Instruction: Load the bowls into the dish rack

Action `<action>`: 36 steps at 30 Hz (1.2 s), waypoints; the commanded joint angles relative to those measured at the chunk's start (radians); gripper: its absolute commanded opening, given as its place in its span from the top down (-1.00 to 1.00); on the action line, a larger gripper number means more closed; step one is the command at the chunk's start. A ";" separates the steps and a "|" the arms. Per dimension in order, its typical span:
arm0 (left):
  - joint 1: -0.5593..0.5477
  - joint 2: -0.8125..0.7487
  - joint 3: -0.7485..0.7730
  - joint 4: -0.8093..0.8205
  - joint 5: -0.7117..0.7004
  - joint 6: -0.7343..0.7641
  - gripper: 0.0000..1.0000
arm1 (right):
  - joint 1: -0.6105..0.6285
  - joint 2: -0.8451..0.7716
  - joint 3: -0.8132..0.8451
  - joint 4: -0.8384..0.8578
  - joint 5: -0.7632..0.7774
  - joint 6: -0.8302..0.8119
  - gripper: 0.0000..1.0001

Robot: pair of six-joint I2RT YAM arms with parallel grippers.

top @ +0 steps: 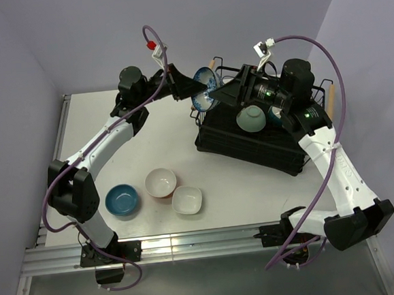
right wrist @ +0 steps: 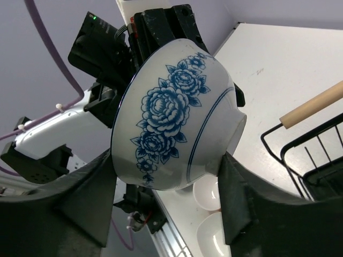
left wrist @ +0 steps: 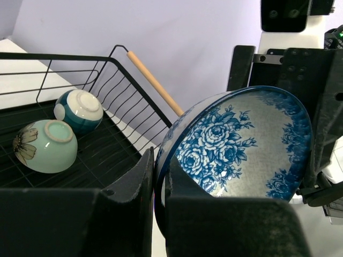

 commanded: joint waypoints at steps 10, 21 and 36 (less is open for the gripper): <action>-0.021 -0.037 0.061 -0.024 -0.012 0.050 0.35 | 0.011 0.012 0.065 0.023 -0.037 -0.051 1.00; 0.022 -0.071 0.049 -0.119 0.014 0.110 -0.29 | -0.070 0.028 0.113 -0.031 -0.066 -0.149 1.00; 0.262 -0.213 0.039 -0.298 0.037 0.213 -0.72 | -0.208 0.187 0.237 -0.284 0.199 -0.697 1.00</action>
